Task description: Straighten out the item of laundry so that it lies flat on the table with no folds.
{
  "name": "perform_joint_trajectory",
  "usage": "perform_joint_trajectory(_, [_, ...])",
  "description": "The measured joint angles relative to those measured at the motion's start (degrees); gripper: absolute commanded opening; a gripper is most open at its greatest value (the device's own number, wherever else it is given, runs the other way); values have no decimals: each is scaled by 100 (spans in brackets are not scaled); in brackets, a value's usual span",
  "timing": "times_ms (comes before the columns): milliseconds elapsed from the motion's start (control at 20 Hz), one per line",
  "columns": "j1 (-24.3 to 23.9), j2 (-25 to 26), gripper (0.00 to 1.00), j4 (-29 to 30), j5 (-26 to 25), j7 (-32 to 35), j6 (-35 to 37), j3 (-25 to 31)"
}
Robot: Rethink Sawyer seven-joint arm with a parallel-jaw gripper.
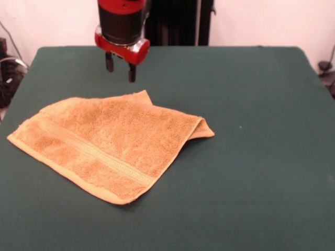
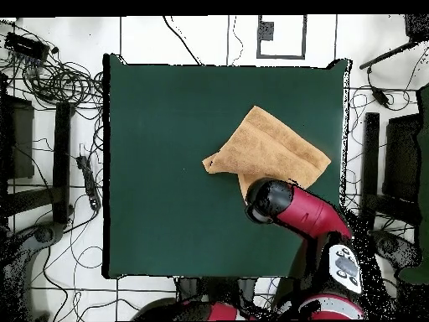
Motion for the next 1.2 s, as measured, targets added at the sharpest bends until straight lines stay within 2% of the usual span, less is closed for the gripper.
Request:
perform_joint_trajectory(350, [2,8,100,-56,70,0,1,1])
perform_joint_trajectory(750, [15,165,100,-31,515,0,-86,1])
perform_joint_trajectory(1200, [47,276,100,96,741,1,-152,1])
